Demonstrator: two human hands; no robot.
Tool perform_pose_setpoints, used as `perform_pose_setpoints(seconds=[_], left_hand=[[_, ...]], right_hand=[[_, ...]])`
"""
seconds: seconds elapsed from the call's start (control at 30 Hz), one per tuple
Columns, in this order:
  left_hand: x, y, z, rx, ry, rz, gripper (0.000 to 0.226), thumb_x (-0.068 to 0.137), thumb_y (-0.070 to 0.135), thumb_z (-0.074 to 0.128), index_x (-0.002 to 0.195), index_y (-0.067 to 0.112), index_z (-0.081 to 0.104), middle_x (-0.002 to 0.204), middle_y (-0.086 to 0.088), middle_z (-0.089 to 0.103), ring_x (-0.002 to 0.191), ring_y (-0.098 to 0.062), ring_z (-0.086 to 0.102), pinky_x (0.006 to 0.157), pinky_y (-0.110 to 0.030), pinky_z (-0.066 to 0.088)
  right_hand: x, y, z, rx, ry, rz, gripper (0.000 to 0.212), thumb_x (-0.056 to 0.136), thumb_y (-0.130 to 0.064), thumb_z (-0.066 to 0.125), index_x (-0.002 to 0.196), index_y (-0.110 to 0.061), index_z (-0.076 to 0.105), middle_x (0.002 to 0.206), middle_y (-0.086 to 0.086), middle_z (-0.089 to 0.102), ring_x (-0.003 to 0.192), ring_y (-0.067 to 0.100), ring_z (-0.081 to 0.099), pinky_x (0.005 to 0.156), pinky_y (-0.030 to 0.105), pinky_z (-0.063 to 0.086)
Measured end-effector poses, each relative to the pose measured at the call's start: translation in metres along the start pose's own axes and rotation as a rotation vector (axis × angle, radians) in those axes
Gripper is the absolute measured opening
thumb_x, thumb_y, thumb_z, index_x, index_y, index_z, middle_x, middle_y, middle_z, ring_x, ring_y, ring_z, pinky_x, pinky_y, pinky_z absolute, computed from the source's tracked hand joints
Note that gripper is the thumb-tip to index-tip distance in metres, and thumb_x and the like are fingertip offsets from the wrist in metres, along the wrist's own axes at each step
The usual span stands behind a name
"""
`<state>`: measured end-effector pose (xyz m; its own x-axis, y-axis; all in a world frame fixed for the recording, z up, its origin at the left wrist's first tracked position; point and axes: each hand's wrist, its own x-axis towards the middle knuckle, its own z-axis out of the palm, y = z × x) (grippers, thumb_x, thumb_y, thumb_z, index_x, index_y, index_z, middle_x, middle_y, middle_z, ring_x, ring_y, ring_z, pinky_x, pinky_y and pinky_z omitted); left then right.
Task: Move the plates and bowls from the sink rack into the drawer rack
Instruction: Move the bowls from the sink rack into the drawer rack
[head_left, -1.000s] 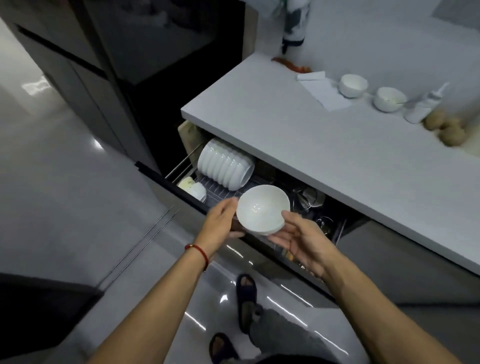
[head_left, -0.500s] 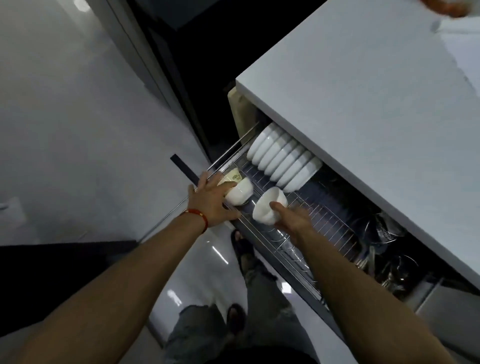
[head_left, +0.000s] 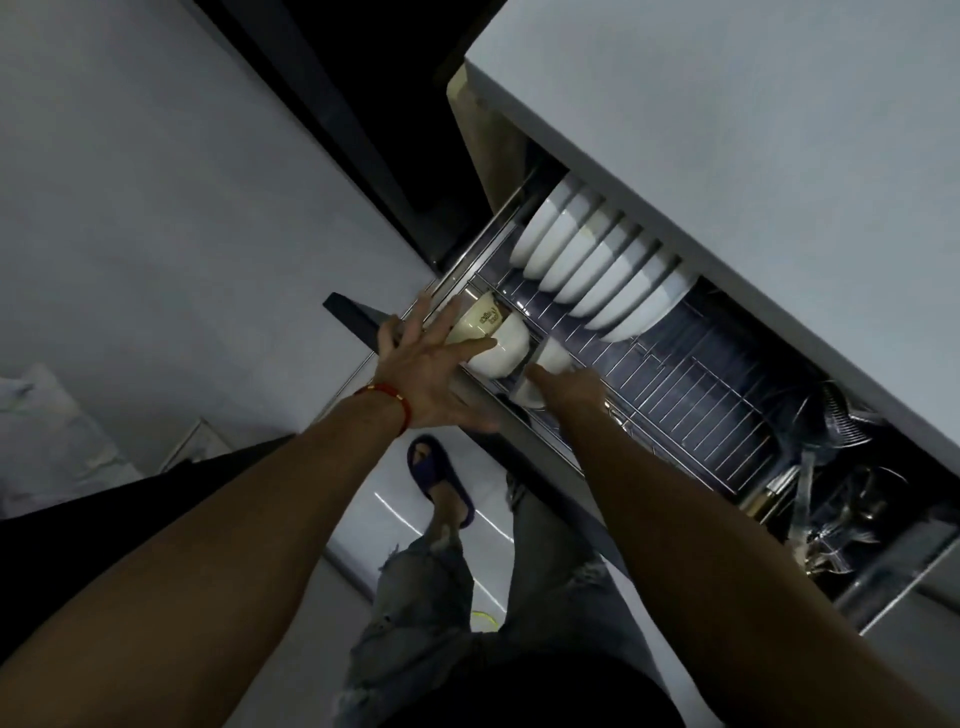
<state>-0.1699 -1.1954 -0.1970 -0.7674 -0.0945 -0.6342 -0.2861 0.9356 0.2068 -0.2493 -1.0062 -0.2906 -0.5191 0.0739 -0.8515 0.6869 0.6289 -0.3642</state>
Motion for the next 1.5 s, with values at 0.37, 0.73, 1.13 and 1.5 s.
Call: perform_pose_setpoints(seconds=[0.37, 0.73, 1.13, 1.5], left_hand=[[0.007, -0.003, 0.003, 0.052, -0.038, -0.004, 0.114, 0.053, 0.093, 0.058, 0.153, 0.054, 0.020, 0.169, 0.002, -0.016, 0.153, -0.031, -0.022, 0.115, -0.072, 0.004], [-0.001, 0.000, -0.007, -0.047, -0.067, 0.045, 0.116, 0.050, 0.095, 0.057, 0.152, 0.050, 0.026, 0.170, 0.005, -0.003, 0.154, -0.026, -0.019, 0.117, -0.064, -0.009], [-0.068, 0.222, -0.030, -0.525, -0.140, 0.646, 0.042, 0.087, 0.041, 0.074, 0.126, 0.028, 0.064, 0.130, 0.008, 0.064, 0.117, -0.007, 0.057, 0.102, -0.026, 0.045], [-0.205, 0.451, 0.019, -0.415, -0.387, 0.836, 0.050, 0.098, 0.046, 0.056, 0.144, 0.025, 0.050, 0.134, 0.003, 0.059, 0.124, -0.015, 0.057, 0.109, -0.044, 0.046]], right_hand=[[0.010, -0.013, 0.039, 0.199, -0.042, 0.140, 0.064, 0.077, -0.035, 0.090, 0.125, -0.003, 0.061, 0.106, 0.012, 0.069, 0.065, 0.011, 0.059, 0.055, 0.029, 0.055], [-0.047, 0.015, -0.038, 0.145, -0.020, -0.045, 0.021, 0.094, -0.014, 0.069, 0.094, 0.007, 0.073, 0.086, 0.020, 0.065, 0.079, 0.027, 0.062, 0.074, 0.039, 0.050], [-0.238, 0.152, -0.157, 0.861, 0.446, -0.185, 0.010, 0.102, -0.011, 0.059, 0.103, -0.010, 0.069, 0.090, 0.011, 0.072, 0.071, 0.018, 0.064, 0.060, 0.031, 0.051], [-0.332, 0.330, -0.280, 1.191, 0.765, -0.307, 0.015, 0.103, -0.011, 0.057, 0.111, -0.008, 0.070, 0.097, 0.011, 0.073, 0.076, 0.018, 0.070, 0.065, 0.023, 0.060]])
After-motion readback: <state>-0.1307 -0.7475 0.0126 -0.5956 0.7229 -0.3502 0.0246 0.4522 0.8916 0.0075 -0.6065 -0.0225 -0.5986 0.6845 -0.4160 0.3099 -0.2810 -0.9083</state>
